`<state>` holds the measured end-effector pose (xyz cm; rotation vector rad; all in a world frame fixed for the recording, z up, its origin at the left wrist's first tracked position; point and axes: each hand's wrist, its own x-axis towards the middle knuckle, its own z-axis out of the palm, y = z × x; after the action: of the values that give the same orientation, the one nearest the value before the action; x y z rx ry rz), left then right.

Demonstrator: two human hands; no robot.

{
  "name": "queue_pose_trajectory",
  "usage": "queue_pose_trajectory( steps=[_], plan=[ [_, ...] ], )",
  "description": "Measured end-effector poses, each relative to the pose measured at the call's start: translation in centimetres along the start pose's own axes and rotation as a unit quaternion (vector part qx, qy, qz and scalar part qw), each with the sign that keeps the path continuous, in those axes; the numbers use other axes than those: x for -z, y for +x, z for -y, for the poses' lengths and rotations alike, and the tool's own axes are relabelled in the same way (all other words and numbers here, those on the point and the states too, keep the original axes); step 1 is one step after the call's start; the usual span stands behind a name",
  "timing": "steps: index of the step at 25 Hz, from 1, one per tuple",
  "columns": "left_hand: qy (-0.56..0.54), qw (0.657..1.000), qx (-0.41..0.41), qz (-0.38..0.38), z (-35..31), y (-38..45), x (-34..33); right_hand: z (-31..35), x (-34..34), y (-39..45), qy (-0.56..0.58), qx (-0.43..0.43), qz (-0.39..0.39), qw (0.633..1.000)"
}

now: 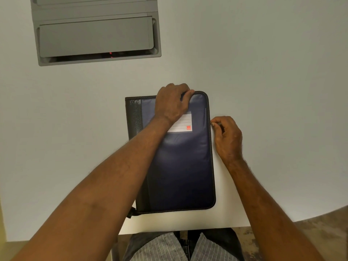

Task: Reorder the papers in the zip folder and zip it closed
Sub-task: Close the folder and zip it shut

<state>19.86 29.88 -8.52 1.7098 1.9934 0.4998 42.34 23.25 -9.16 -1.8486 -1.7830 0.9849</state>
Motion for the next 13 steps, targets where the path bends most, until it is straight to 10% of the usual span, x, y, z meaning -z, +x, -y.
queue_pose_trajectory(
  steps=[13],
  plan=[
    [0.009, 1.0, -0.006, 0.009, -0.1, 0.2, 0.1, -0.7, -0.6, -1.1, 0.009, -0.036, -0.002, 0.999]
  ],
)
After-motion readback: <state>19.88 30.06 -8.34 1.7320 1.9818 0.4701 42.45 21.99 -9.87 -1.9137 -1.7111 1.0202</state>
